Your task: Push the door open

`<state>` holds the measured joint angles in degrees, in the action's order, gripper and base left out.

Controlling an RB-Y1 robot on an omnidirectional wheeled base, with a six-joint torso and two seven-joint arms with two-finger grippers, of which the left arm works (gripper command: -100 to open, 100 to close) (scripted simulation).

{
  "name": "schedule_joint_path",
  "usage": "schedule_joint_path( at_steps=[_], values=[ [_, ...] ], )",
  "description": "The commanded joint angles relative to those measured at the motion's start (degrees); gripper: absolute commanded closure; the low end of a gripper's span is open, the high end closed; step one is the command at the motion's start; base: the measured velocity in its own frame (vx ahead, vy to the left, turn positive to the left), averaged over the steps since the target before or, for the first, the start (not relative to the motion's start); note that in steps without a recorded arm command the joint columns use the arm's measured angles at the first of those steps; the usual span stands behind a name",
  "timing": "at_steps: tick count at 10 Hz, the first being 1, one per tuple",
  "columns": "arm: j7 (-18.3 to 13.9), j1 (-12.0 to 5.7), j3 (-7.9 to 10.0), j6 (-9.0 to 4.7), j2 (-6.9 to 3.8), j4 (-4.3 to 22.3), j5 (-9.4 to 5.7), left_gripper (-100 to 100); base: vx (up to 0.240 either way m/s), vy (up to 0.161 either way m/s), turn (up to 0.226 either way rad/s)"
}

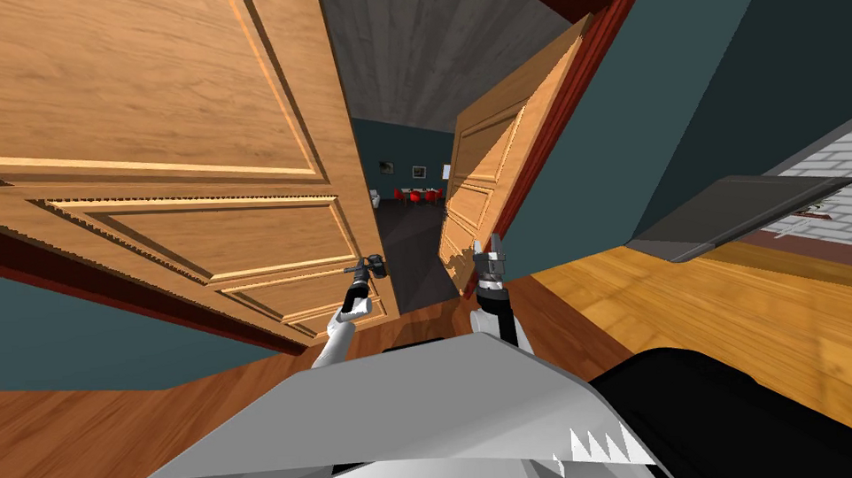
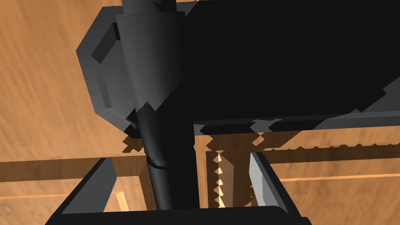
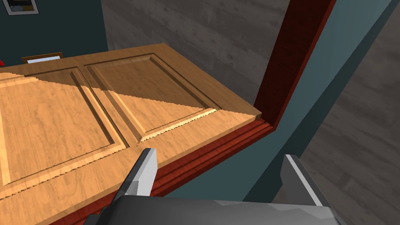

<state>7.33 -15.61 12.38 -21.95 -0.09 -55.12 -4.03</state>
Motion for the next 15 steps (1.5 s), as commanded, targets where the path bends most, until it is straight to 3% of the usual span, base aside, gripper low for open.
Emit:
schedule_joint_path(
  at_steps=[1,6,7,15],
  values=[
    [-0.01,0.01,0.00,0.09,-0.10,-0.02,0.00,100,-0.015,-0.005,0.007],
    [-0.01,0.01,0.00,0.09,-0.10,-0.02,0.00,100,-0.010,-0.002,-0.002],
    [0.16,-0.11,0.96,0.24,-1.23,-0.11,-0.25,100,0.086,-0.041,0.031],
    [1.13,-0.01,5.20,0.76,-4.04,-0.31,-1.29,100,0.188,-0.052,0.047]
  ],
)
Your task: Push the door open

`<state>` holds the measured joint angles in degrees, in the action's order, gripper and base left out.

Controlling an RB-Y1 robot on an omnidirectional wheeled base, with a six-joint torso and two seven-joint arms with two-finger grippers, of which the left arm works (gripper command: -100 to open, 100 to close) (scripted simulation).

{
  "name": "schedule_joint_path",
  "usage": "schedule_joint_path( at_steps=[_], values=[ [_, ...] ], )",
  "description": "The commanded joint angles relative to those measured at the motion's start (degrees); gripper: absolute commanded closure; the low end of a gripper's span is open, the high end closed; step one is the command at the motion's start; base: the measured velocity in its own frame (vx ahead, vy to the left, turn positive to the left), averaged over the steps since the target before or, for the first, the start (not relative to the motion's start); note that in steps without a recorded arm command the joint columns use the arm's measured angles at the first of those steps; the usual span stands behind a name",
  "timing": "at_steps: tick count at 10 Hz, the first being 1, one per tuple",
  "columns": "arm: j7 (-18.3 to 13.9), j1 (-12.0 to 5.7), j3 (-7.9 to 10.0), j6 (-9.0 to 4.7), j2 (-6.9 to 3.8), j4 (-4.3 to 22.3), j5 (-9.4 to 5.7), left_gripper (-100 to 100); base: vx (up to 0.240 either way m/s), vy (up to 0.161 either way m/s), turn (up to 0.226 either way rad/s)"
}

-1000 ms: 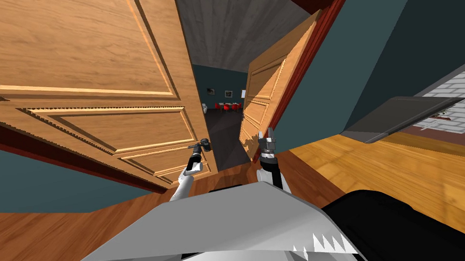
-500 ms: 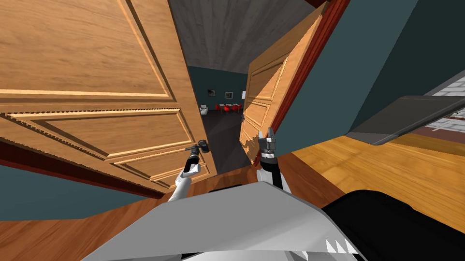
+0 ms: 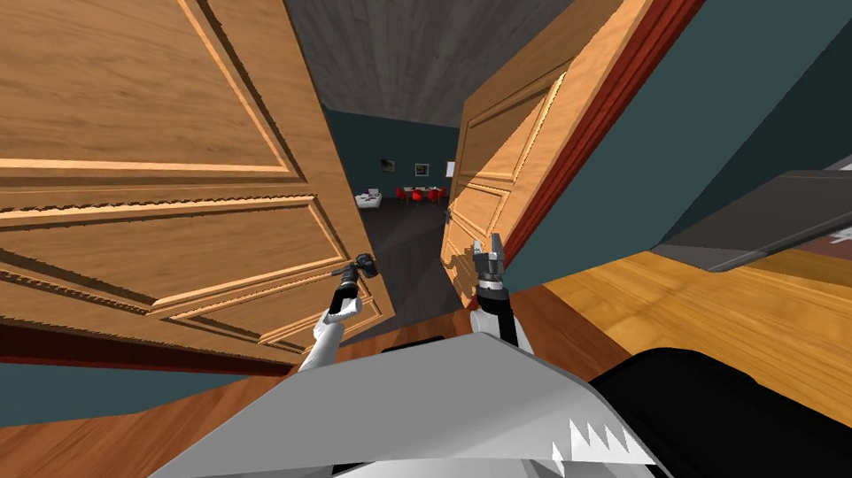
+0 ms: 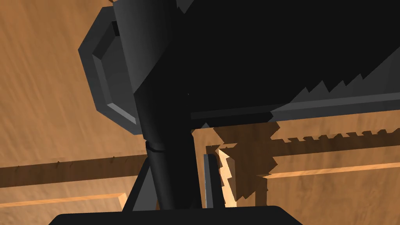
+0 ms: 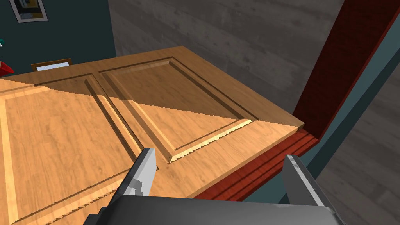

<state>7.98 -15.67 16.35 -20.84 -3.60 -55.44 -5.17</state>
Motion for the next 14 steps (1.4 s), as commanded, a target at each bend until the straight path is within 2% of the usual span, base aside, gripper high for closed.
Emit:
schedule_joint_path(
  at_steps=[1,8,14],
  values=[
    [0.64,0.07,1.90,-0.27,-0.80,-0.02,-0.31,100,0.187,-0.056,0.069],
    [1.60,0.17,6.15,0.25,-1.64,-0.22,-1.35,100,0.173,-0.061,0.065],
    [2.49,0.25,10.05,0.73,-1.29,-0.41,-2.31,100,0.177,-0.060,0.077]
  ],
)
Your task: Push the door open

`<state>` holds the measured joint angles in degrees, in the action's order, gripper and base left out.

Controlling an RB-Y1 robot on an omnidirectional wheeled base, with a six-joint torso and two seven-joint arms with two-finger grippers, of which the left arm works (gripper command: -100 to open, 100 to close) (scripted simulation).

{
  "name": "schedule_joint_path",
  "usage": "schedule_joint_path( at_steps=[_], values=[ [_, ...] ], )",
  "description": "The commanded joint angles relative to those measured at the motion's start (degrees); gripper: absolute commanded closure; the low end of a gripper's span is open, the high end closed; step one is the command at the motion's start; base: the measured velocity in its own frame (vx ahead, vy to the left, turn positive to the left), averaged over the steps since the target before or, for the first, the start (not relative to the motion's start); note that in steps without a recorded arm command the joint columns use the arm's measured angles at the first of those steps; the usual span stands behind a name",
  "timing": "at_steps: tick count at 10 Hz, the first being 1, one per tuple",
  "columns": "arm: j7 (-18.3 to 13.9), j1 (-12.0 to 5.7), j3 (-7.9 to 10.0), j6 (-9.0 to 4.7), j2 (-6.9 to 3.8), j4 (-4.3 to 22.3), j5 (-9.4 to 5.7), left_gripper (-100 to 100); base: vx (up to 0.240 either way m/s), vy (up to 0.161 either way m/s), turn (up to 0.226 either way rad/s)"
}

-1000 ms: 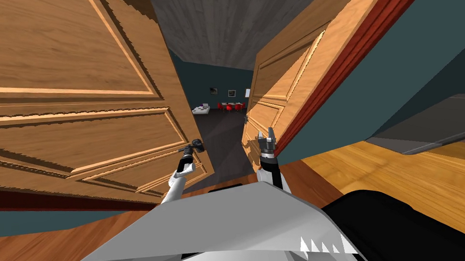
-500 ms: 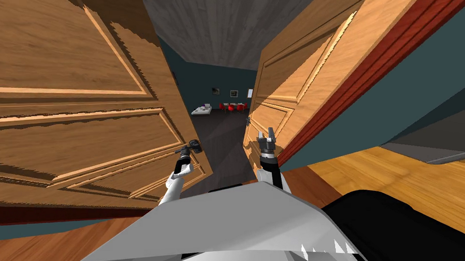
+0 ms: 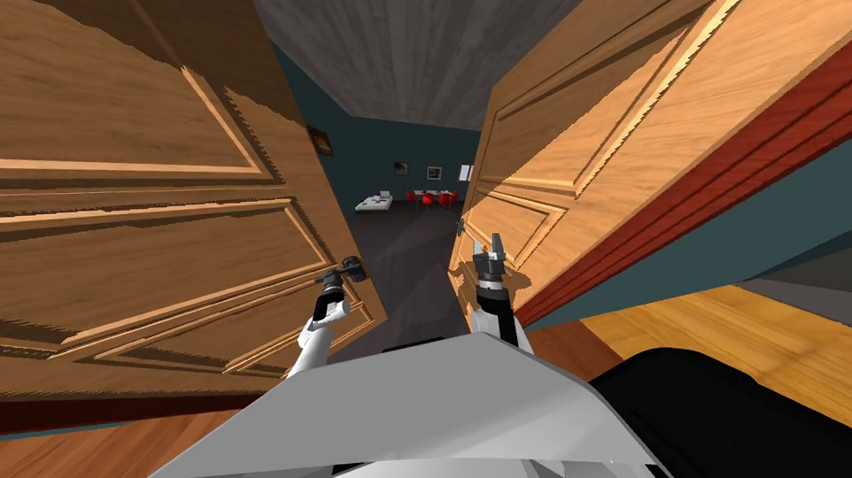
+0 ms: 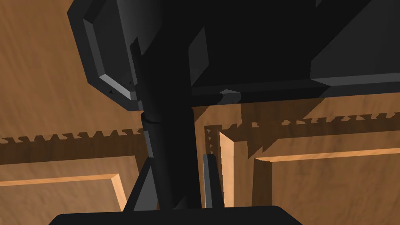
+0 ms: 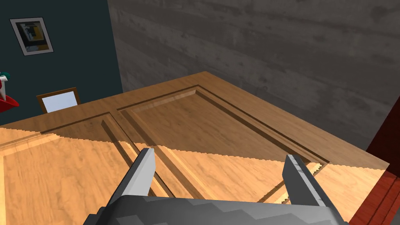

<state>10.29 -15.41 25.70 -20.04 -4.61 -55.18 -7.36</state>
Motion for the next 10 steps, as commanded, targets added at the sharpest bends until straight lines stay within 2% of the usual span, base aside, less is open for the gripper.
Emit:
schedule_joint_path(
  at_steps=[1,5,6,7,10],
  values=[
    [0.31,0.00,1.25,0.01,-0.13,-0.70,-0.25,100,0.215,-0.057,0.077],
    [0.84,0.05,3.59,0.29,0.79,-0.81,-0.82,100,0.183,-0.083,0.081],
    [0.74,0.22,3.51,0.13,0.41,-0.51,-0.79,100,0.069,-0.033,0.058],
    [1.65,0.92,4.87,0.16,-0.07,-1.04,-2.15,100,0.102,0.002,-0.037],
    [3.07,1.89,6.62,0.18,-0.53,-1.71,-4.17,100,0.175,-0.001,-0.027]
  ],
)
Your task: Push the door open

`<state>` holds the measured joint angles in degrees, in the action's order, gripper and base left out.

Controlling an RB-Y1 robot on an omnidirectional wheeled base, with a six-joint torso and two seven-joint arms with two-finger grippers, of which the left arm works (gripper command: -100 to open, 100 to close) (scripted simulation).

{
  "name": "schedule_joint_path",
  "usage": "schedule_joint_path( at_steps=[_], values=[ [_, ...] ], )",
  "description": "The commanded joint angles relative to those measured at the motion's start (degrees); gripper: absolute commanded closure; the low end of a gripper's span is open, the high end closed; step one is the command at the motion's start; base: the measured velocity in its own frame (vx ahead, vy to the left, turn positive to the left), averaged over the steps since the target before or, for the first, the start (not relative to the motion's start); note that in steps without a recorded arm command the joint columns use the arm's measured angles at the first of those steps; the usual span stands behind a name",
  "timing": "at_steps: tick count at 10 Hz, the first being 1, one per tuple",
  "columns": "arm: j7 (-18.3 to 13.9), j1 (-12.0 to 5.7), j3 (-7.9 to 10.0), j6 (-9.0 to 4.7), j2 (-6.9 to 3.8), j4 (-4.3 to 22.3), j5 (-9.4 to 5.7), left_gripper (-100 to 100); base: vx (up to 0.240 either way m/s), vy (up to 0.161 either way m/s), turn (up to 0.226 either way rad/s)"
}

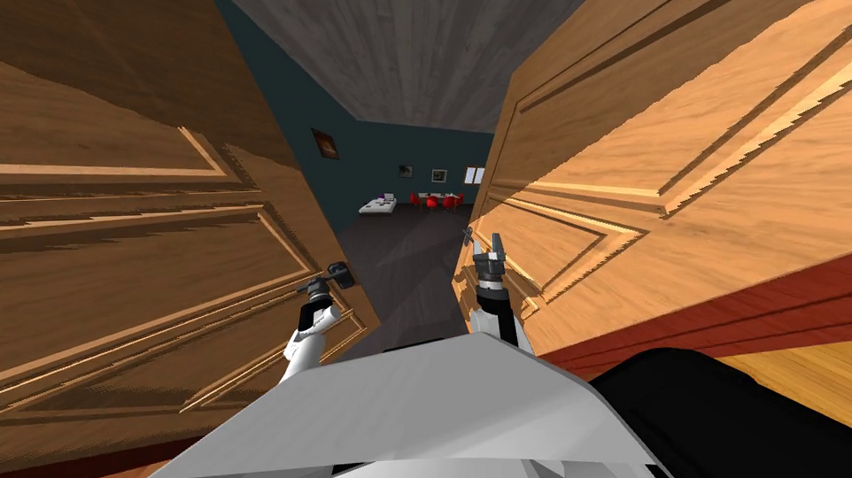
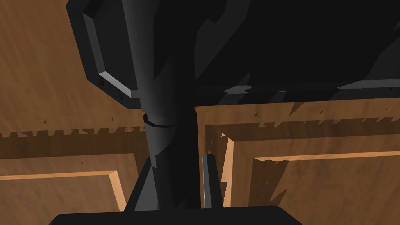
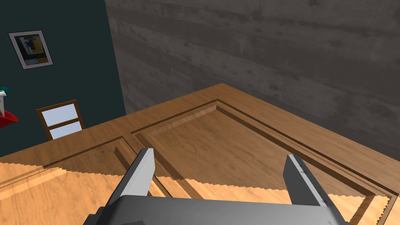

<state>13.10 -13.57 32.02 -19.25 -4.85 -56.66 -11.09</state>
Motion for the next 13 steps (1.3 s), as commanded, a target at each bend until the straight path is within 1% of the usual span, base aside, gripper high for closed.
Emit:
schedule_joint_path(
  at_steps=[1,4,7,9,10,13],
  values=[
    [0.82,0.43,1.00,-0.60,-0.47,-0.50,-1.24,100,0.179,0.028,-0.047],
    [2.81,1.78,3.47,-0.57,-1.01,-1.45,-4.08,100,0.198,0.025,-0.043],
    [5.06,3.30,6.25,-0.54,-1.56,-2.53,-7.29,100,0.181,0.009,-0.050],
    [5.06,3.30,6.25,-0.54,-1.56,-2.53,-7.29,100,0.089,0.004,0.004],
    [6.25,4.11,7.71,-0.52,-1.83,-3.09,-8.97,100,0.109,0.015,-0.065],
    [8.63,5.72,10.66,-0.49,-2.34,-4.23,-12.37,100,0.190,0.009,-0.054]
  ],
)
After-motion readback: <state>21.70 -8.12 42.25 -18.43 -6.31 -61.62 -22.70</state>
